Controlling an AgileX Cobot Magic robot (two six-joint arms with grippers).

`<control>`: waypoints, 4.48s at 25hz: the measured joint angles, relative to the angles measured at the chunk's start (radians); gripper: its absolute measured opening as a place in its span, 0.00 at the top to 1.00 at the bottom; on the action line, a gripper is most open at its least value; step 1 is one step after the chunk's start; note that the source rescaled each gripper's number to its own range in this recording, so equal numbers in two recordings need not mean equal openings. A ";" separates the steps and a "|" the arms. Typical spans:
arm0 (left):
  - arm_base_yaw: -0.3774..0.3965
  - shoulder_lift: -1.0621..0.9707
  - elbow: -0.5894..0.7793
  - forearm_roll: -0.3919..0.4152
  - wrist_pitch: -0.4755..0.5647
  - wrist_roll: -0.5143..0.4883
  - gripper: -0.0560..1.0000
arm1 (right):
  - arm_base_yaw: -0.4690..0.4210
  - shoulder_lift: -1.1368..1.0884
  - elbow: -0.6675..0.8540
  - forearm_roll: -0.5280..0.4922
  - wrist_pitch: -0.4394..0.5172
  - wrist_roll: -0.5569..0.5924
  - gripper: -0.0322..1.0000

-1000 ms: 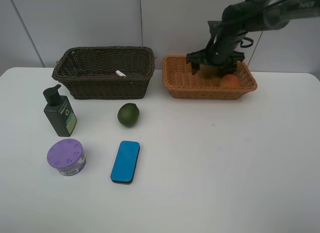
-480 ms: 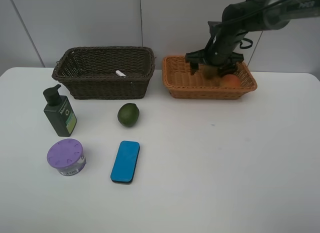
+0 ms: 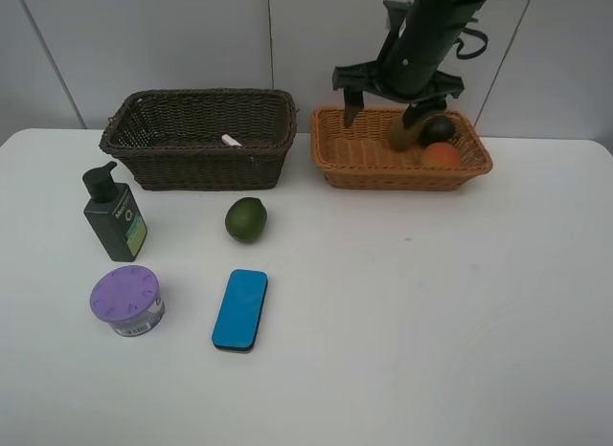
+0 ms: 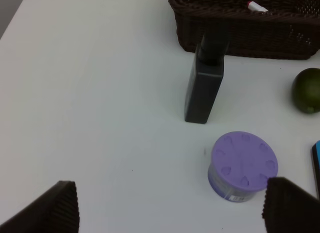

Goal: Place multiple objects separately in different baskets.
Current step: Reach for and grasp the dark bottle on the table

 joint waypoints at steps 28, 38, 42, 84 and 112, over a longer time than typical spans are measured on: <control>0.000 0.000 0.000 0.000 -0.001 0.000 0.03 | 0.251 -0.648 0.232 -0.068 0.282 0.143 0.00; 0.000 0.000 0.000 0.000 -0.001 -0.001 0.03 | 0.251 -1.095 0.537 -0.123 0.285 0.012 0.00; 0.000 0.000 0.000 0.000 -0.001 -0.001 0.03 | 0.251 -1.277 0.669 -0.096 0.284 -0.153 0.00; 0.000 0.000 0.000 0.000 -0.001 -0.001 0.03 | -0.424 -2.013 1.186 0.077 0.119 -0.422 0.00; 0.000 0.000 0.000 0.000 -0.001 -0.001 0.03 | -0.460 -2.018 1.186 0.077 0.119 -0.422 0.00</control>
